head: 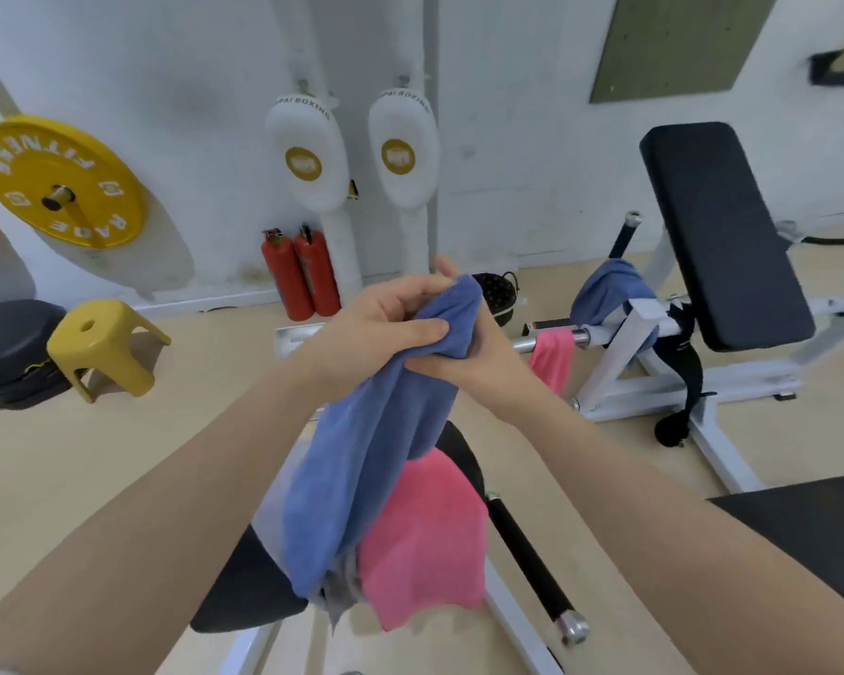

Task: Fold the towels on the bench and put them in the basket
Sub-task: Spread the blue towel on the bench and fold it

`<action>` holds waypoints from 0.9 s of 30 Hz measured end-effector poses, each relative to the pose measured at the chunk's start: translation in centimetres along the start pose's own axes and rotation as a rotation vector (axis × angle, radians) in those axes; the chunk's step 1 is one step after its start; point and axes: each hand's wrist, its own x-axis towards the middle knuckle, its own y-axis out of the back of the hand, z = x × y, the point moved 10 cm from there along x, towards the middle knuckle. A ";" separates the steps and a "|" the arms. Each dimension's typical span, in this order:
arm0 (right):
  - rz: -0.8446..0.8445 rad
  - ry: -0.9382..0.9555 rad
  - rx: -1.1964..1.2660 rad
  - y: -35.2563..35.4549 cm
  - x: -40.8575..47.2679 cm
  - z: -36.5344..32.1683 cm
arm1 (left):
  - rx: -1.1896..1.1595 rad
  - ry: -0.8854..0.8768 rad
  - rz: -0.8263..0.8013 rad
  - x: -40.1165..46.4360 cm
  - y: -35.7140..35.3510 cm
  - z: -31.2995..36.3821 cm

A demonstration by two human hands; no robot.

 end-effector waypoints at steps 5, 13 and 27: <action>0.025 -0.007 -0.055 10.7 -4.7 -1.1 | 0.134 -0.064 0.014 4.3 -9.9 3.3; 0.123 -0.133 -0.108 26.4 -8.5 2.2 | 0.219 -0.025 0.113 12.2 -20.7 0.0; 0.467 -0.264 -0.103 51.6 -0.6 8.2 | 0.219 0.169 0.125 36.7 -26.9 -8.6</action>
